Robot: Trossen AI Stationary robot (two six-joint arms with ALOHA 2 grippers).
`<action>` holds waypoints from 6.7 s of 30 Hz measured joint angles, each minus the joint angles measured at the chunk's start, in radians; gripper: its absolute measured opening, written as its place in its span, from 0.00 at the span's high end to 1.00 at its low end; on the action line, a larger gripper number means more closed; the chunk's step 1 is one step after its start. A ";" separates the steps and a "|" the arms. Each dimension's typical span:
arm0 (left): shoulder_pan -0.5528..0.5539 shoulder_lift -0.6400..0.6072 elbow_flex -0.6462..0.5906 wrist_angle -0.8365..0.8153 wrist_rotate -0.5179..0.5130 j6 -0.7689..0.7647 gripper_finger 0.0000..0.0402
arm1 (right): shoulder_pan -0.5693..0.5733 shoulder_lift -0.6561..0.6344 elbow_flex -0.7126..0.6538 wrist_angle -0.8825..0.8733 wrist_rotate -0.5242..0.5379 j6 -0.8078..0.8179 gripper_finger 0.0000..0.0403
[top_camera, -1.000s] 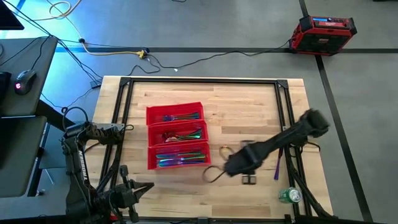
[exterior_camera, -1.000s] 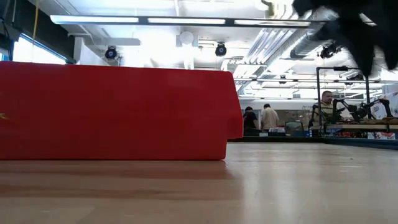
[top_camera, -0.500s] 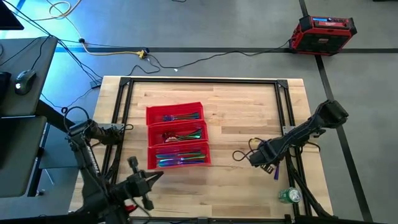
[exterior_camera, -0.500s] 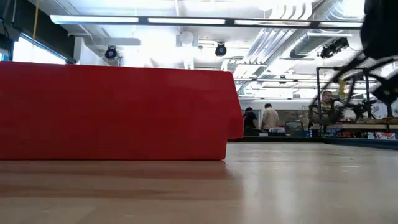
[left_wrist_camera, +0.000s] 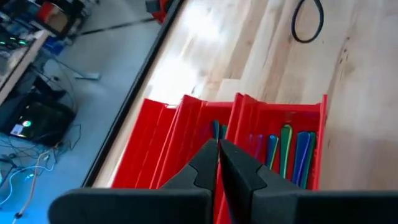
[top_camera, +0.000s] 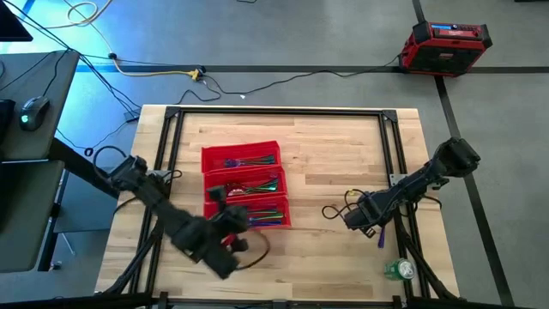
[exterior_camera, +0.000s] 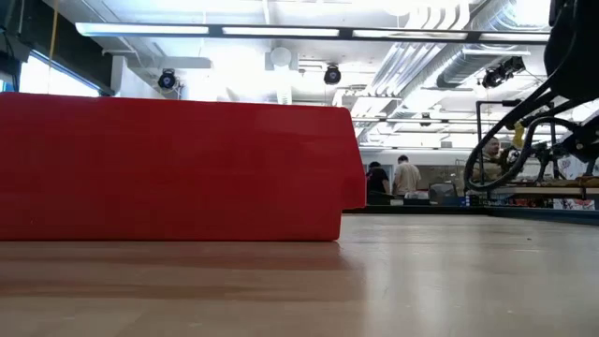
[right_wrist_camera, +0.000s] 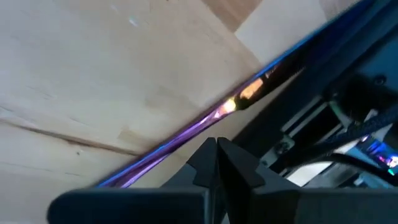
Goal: Sort silverware
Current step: Put the purple table knife into the bottom red bin
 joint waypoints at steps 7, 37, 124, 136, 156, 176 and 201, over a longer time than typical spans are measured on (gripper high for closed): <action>0.083 0.000 0.000 0.187 0.071 0.240 1.00 | 0.069 0.000 0.000 0.003 -0.029 0.137 1.00; 0.099 0.044 0.000 0.327 0.066 0.344 1.00 | 0.122 0.210 0.101 0.128 0.140 0.218 1.00; 0.565 0.696 0.056 1.357 0.778 1.362 1.00 | -0.225 -0.356 -0.140 0.416 0.700 -0.042 0.90; 0.638 0.702 0.053 1.371 0.820 1.288 1.00 | -0.460 -0.346 -0.346 0.770 0.487 -0.151 0.66; 0.635 0.702 0.051 1.354 0.840 1.275 1.00 | -0.437 -0.345 -0.359 0.890 0.384 -0.159 0.66; 0.591 0.699 0.052 1.342 0.740 1.363 1.00 | -0.503 -0.467 -0.362 0.830 0.309 -0.166 0.66; 0.614 0.719 0.051 1.315 0.848 1.397 1.00 | -0.568 -0.203 -0.360 1.134 0.207 -0.208 0.66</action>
